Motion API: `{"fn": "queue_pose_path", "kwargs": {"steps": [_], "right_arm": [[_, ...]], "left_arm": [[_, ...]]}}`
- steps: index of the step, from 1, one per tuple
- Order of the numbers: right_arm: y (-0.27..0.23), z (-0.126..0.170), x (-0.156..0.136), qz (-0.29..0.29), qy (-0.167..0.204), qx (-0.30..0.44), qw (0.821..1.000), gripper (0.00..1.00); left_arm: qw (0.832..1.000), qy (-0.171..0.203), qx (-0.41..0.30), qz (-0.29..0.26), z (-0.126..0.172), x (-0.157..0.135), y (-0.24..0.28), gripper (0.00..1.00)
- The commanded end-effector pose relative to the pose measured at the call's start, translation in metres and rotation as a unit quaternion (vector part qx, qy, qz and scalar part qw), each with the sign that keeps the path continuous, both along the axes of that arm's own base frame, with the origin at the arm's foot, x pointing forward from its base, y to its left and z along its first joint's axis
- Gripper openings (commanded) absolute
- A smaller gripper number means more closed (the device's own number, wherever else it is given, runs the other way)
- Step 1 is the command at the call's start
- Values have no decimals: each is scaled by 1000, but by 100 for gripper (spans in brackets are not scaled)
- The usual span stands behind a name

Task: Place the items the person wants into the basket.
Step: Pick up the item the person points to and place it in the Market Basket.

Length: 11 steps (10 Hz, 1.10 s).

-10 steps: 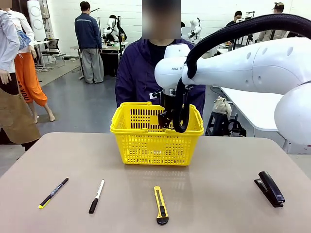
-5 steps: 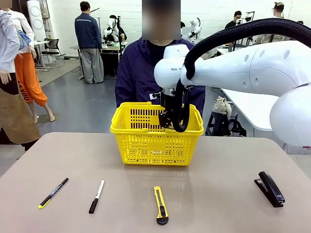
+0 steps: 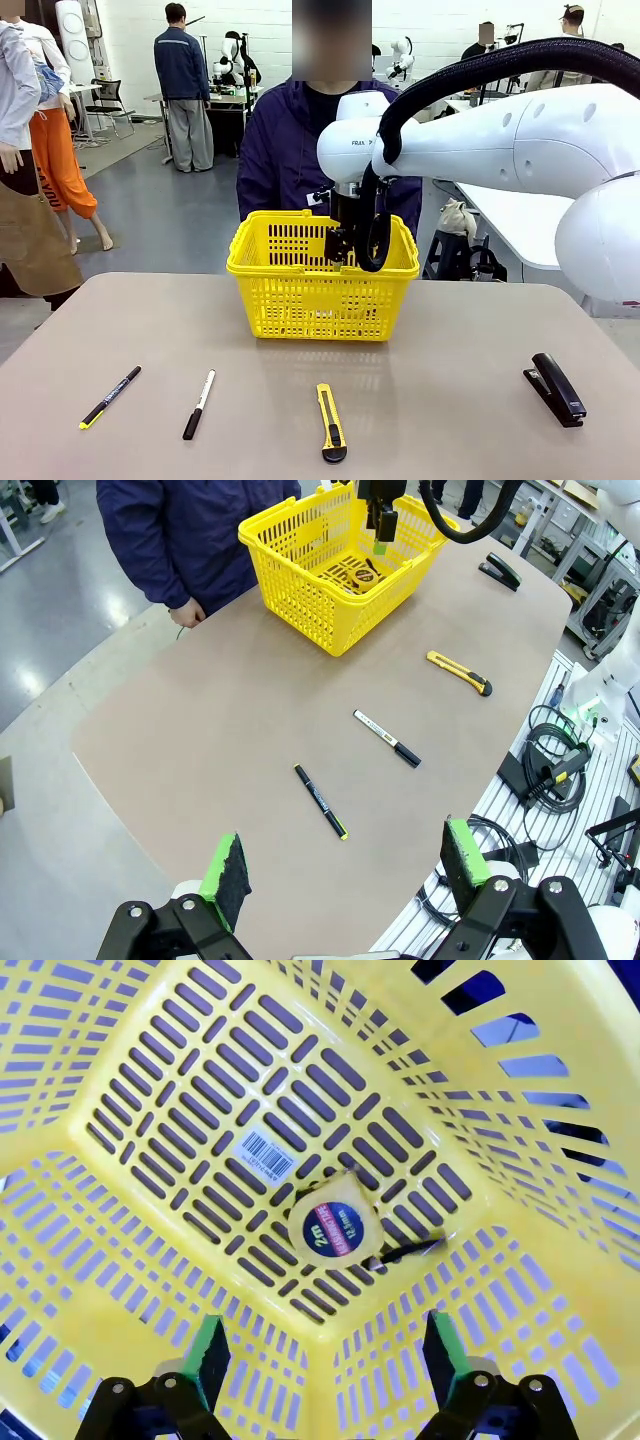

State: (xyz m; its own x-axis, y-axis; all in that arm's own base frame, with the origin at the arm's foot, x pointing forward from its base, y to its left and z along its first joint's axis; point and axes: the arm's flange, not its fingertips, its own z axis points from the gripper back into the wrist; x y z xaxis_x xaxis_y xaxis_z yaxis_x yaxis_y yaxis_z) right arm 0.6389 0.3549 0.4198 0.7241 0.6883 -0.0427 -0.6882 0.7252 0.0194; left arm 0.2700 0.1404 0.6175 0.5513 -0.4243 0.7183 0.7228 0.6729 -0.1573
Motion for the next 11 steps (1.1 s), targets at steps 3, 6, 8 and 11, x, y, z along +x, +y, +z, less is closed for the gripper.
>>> {"fn": "queue_pose_path", "kwargs": {"steps": [3, 6, 8, 11], "right_arm": [[3, 3, 8, 10, -4, -6, 1000, 100], [-11, 50, -21, 4, -55, 16, 998, 100], [-44, 109, -72, -17, -113, 25, 993, 100], [-110, 144, -153, -43, -129, 40, 990, 100]], "left_arm": [[1000, -6, -3, -8, 0, -1, 1, 100], [1000, -6, -3, -8, 0, -1, 1, 100], [1000, -6, -3, -8, 0, -1, 1, 100], [1000, -6, -3, -8, 0, -1, 1, 100]]}}
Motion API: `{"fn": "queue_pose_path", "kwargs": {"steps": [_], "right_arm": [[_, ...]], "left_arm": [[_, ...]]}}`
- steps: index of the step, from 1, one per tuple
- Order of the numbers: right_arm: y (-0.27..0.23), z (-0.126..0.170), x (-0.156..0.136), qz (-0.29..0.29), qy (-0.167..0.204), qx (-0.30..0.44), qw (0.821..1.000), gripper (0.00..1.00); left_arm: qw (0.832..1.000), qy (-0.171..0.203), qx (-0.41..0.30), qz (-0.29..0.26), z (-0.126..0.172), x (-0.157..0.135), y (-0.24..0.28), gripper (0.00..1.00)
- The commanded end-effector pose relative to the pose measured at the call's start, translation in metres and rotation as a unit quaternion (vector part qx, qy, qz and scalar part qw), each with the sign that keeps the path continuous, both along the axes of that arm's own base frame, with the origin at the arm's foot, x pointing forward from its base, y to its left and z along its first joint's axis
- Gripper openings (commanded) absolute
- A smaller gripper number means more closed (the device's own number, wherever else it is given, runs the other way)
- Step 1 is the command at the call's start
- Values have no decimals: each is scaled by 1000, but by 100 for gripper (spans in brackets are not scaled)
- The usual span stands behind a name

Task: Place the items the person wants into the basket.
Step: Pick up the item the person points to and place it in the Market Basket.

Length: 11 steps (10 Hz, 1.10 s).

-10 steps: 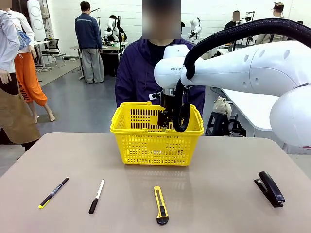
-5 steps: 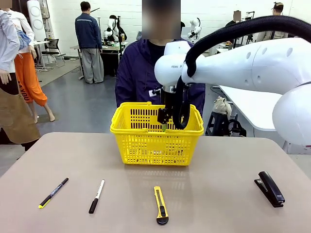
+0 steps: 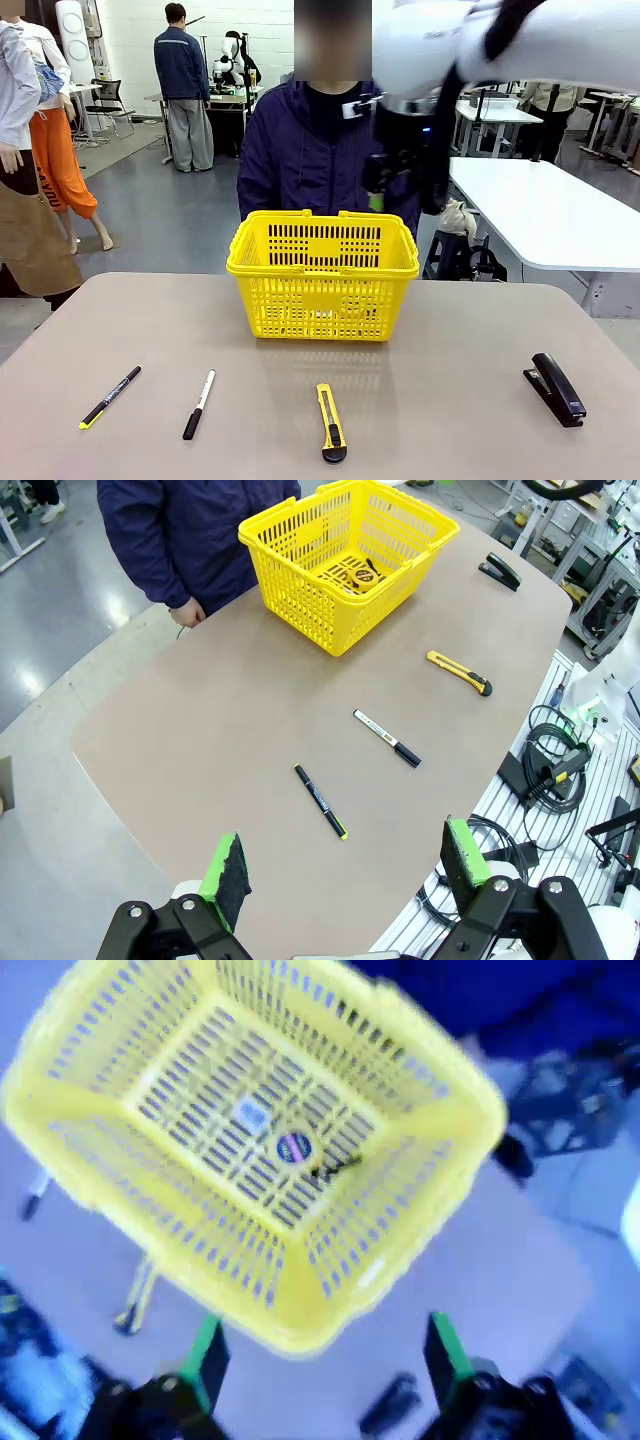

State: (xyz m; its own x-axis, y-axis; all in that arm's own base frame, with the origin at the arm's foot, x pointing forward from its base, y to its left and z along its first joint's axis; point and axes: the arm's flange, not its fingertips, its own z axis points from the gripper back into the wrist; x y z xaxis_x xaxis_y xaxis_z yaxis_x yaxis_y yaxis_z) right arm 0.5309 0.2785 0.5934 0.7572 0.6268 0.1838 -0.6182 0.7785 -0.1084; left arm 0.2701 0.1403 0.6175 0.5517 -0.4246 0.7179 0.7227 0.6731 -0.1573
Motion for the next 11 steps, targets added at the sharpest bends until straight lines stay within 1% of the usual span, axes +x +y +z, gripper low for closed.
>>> {"fn": "queue_pose_path", "kwargs": {"steps": [1, 2, 3, 5, 7, 8, 9, 11], "right_arm": [[-52, -36, -65, 0, -5, 21, 1000, 100], [-66, -48, -74, -2, -2, 33, 999, 100], [-75, -60, -79, -2, 7, 40, 999, 100], [-86, -78, -83, 0, 8, 56, 998, 100], [-94, -84, -80, -14, 17, 71, 997, 100], [-98, -85, -74, -39, 21, 76, 996, 100], [-91, -84, -80, -18, 17, 45, 999, 100], [-91, -84, -80, -18, 17, 45, 999, 100]], "left_arm": [[1000, -6, -3, -8, 0, -1, 1, 100], [1000, -6, -3, -8, 0, -1, 1, 100], [1000, -6, -3, -8, 0, -1, 1, 100], [1000, -6, -3, -8, 0, -1, 1, 100], [1000, -6, -3, -8, 0, -1, 1, 100], [1000, -6, -3, -8, 0, -1, 1, 100], [1000, -6, -3, -8, 0, -1, 1, 100], [1000, -6, -3, -8, 0, -1, 1, 100]]}}
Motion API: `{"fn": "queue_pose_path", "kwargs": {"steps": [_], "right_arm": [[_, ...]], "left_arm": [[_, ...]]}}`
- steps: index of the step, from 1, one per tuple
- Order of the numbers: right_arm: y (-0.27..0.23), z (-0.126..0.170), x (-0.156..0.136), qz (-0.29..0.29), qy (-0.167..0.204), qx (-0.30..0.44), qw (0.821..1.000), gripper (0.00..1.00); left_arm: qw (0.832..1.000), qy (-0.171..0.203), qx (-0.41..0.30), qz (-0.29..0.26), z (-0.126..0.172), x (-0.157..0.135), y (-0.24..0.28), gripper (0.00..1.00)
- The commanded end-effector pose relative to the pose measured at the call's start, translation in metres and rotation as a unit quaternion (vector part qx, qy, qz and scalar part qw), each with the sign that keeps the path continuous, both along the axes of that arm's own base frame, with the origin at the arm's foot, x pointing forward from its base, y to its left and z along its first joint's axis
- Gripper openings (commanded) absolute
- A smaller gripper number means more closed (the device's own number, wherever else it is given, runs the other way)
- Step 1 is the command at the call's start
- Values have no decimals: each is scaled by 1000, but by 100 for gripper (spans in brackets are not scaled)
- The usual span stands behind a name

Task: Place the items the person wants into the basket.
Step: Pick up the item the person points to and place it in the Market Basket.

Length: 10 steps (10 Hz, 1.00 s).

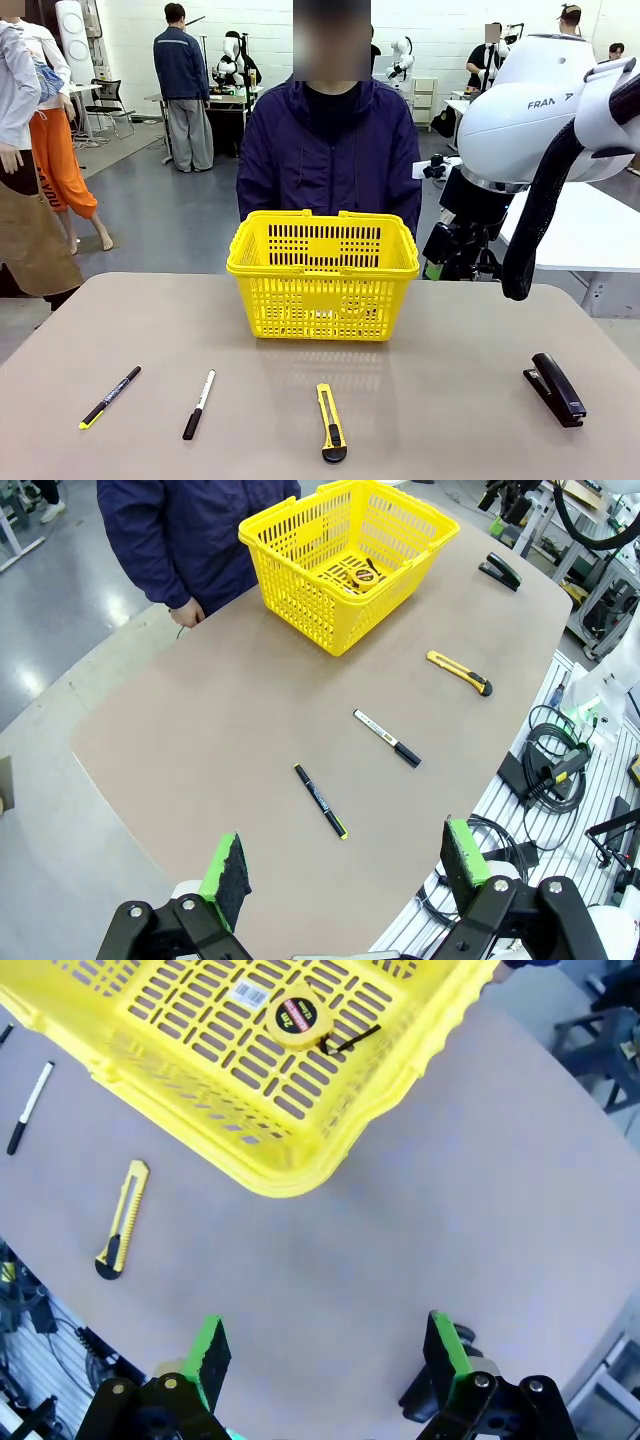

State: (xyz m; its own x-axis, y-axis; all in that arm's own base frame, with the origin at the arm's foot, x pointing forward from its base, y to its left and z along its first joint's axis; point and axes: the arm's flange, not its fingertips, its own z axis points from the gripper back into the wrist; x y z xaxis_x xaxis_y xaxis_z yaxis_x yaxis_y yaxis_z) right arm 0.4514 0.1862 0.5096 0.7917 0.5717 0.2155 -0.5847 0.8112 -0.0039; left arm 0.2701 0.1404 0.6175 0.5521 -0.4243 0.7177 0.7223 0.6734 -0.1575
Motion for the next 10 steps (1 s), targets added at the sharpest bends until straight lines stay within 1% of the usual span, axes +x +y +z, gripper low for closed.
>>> {"fn": "queue_pose_path", "kwargs": {"steps": [1, 6, 7, 8, 9, 10], "right_arm": [[1, 0, -1, 4, -2, -6, 1000, 100], [2, 0, -1, 2, 0, -1, 1000, 100], [-34, 33, -32, 111, -11, 35, 993, 100], [-70, 62, -54, 124, -32, 91, 988, 100], [-109, 85, -73, 153, -45, 147, 976, 100], [-145, 99, -87, 183, -56, 202, 961, 100]], "left_arm": [[1000, -6, -3, -8, 0, -1, 1, 100], [1000, -6, -3, -8, 0, -1, 1, 100], [1000, -6, -3, -8, 0, -1, 1, 100], [1000, -6, -3, -8, 0, -1, 1, 100], [1000, -6, -3, -8, 0, -1, 1, 100], [1000, -6, -3, -8, 0, -1, 1, 100]]}}
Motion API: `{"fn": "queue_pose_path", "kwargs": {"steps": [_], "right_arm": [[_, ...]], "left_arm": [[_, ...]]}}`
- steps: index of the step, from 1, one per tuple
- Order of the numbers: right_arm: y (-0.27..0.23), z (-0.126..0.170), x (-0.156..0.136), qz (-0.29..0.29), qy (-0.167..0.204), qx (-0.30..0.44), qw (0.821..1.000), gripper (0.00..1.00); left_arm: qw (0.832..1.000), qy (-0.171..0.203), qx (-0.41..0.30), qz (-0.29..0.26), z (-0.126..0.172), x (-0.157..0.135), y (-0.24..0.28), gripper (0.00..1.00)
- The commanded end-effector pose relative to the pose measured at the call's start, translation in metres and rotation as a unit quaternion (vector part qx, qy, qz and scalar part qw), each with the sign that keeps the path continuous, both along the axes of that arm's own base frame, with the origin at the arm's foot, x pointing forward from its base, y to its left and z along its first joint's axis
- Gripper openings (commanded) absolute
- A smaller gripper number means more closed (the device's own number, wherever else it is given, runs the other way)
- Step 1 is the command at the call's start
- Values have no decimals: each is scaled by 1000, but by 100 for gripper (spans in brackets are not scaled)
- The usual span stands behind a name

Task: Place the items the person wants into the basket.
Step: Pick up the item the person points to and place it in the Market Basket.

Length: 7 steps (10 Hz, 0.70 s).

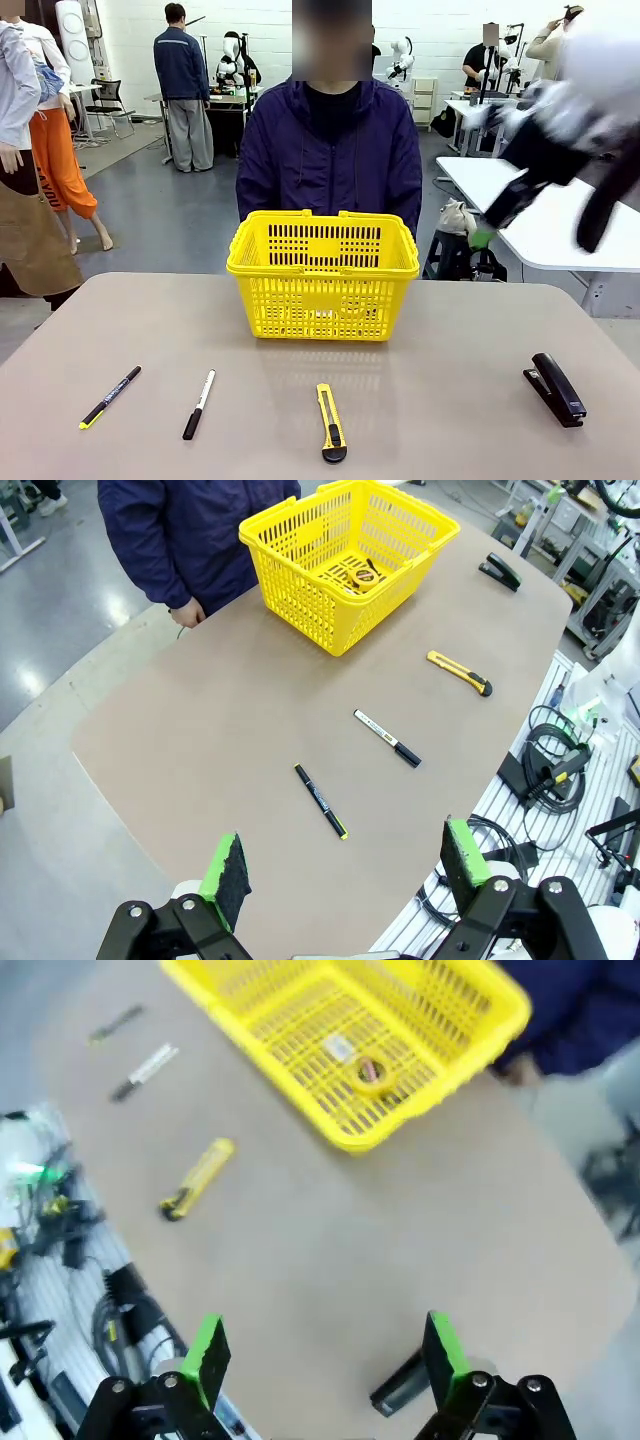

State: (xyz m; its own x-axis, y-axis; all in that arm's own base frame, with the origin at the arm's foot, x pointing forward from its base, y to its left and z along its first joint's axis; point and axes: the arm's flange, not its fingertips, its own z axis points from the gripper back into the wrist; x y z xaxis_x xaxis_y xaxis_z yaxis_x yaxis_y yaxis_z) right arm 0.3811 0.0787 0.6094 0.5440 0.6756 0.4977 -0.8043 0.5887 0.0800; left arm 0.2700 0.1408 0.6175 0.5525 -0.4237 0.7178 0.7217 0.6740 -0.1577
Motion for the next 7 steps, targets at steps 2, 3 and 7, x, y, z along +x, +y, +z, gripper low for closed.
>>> {"fn": "queue_pose_path", "kwargs": {"steps": [2, 3, 7], "right_arm": [[-113, 22, -32, 113, 22, 178, 977, 100], [-146, 29, -36, 153, 22, 221, 963, 100], [-219, 4, -33, 195, -59, 255, 945, 100]], "left_arm": [[1000, -6, -3, -9, 0, -1, 1, 100], [1000, -6, -3, -9, 0, -1, 1, 100], [1000, -6, -3, -9, 0, -1, 1, 100]]}}
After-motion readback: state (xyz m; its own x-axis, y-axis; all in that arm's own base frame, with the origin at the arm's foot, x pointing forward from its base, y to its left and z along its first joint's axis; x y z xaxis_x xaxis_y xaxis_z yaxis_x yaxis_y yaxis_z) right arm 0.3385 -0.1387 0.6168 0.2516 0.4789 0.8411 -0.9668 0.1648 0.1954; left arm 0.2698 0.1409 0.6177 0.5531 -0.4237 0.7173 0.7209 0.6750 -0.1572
